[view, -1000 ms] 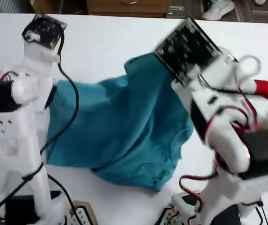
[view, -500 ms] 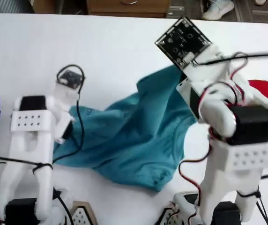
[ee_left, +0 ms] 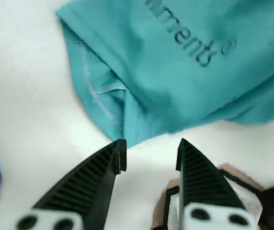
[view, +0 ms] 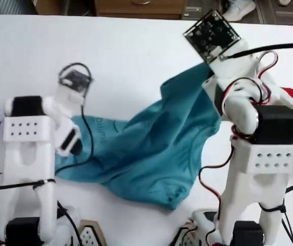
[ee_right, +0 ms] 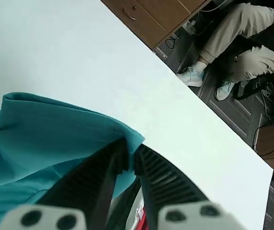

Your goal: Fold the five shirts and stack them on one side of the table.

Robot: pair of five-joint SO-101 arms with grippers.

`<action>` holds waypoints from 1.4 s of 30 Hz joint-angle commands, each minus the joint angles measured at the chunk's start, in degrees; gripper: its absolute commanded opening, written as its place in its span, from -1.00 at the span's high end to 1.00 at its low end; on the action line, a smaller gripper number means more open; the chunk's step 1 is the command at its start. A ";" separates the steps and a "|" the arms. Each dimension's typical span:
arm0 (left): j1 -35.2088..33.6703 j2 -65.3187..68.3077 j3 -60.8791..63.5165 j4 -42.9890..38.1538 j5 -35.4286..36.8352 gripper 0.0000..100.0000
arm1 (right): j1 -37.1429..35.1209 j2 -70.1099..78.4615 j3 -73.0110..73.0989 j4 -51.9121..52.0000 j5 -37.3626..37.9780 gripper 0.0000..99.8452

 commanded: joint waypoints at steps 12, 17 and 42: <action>29.71 -0.88 13.05 -10.81 -3.34 0.61 | 0.92 -1.45 7.47 -6.20 0.00 0.96; 24.70 -0.88 21.41 -24.62 -3.52 0.61 | 1.01 -1.54 7.38 -6.02 0.09 0.96; -2.55 -1.32 15.87 -39.03 -3.34 0.61 | 1.10 -1.54 7.47 -6.02 0.44 0.96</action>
